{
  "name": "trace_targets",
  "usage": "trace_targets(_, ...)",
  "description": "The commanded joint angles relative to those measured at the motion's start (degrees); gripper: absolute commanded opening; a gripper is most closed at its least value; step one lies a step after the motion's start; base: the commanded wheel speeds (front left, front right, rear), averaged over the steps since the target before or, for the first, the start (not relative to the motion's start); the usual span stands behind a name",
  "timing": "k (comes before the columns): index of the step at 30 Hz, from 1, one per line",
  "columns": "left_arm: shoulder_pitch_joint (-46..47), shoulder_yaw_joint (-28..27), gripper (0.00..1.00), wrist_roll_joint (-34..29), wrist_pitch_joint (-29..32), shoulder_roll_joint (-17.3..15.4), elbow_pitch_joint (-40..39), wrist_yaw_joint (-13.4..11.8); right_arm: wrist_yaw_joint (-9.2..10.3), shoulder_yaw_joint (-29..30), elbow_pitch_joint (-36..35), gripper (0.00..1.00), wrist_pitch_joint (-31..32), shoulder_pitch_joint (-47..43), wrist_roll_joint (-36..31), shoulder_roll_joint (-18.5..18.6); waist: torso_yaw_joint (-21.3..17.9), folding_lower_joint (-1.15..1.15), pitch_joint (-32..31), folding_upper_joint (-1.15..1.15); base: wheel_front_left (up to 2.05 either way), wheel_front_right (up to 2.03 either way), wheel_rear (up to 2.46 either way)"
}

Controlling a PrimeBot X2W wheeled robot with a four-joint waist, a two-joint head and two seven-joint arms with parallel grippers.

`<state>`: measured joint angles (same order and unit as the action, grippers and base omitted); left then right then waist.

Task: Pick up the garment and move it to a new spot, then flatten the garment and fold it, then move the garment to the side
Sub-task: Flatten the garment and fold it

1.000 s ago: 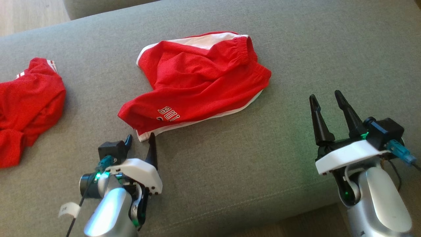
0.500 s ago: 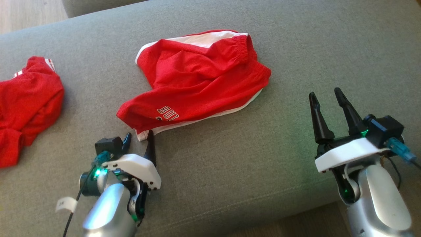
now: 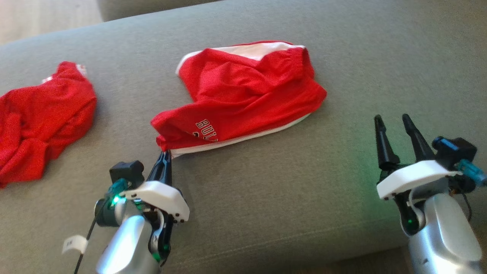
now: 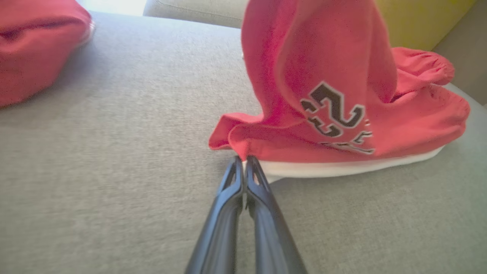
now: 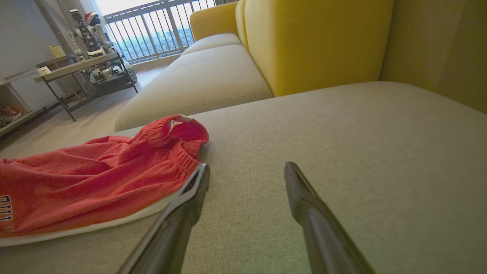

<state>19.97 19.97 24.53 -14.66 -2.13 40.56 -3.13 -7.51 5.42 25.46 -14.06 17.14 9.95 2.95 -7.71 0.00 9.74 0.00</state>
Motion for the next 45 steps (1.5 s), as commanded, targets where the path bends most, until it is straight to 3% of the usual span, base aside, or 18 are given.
trace_targets(1,-0.49,-2.79,0.0,-1.41,-0.34,-0.82,-4.03,-0.41,0.02,0.21,1.04,1.0,0.51,3.77,1.64,-0.07,2.33,0.0,-1.14,0.0,0.0,0.0,0.0)
trace_targets(8,-4.68,-3.37,0.0,-4.66,-0.34,-0.79,-10.35,0.35,0.02,1.68,13.64,1.0,2.92,9.59,7.31,-0.07,6.62,0.0,-2.05,0.0,0.0,0.0,0.0)
trace_targets(11,-5.6,-2.23,0.0,-5.37,-0.34,-0.77,-12.4,0.64,0.02,-0.7,21.24,1.0,3.3,13.42,9.18,-0.07,8.74,0.0,-1.34,0.0,0.0,0.0,0.0)
trace_targets(16,-5.37,-0.21,0.0,-5.16,-0.34,-0.76,-13.92,0.14,0.02,-3.97,28.2,1.0,2.18,17.03,9.75,-0.07,10.76,0.0,-0.35,0.0,0.0,0.0,0.0)
trace_targets(22,-4.67,1.21,0.0,-5.0,-0.34,-0.76,-14.9,-0.74,0.02,-5.25,33.84,1.0,0.44,19.93,9.06,-0.07,11.95,0.0,0.68,0.0,0.0,0.0,0.0)
trace_targets(37,-2.95,3.26,0.0,-5.02,-0.34,-0.76,-15.66,-1.68,0.02,-1.98,41.92,1.0,-0.91,25.16,5.27,-0.07,14.23,0.0,3.03,0.0,0.0,0.0,0.0)
trace_targets(38,-2.87,3.33,0.0,-5.05,-0.34,-0.76,-15.69,-1.73,0.02,-1.59,42.11,0.71,-0.91,25.3,4.95,-0.07,14.29,0.0,3.16,0.0,0.0,0.0,0.0)
trace_targets(39,-2.8,3.38,0.0,-5.1,-0.34,-0.76,-15.71,-1.78,0.02,-1.24,42.27,0.19,-0.92,25.41,4.63,-0.07,14.31,0.0,3.27,0.0,0.0,0.0,0.0)
trace_targets(40,-2.73,3.42,0.0,-5.17,-0.34,-0.76,-15.72,-1.84,0.02,-0.94,42.33,0.0,-0.92,25.49,4.27,-0.07,14.3,0.0,3.36,0.0,0.0,0.0,0.0)
trace_targets(45,-2.49,3.41,0.0,-5.79,-0.34,-0.75,-15.58,-1.94,0.02,-0.42,41.67,0.0,-0.93,25.46,3.78,-0.07,13.75,0.0,3.06,0.0,0.0,0.0,0.0)
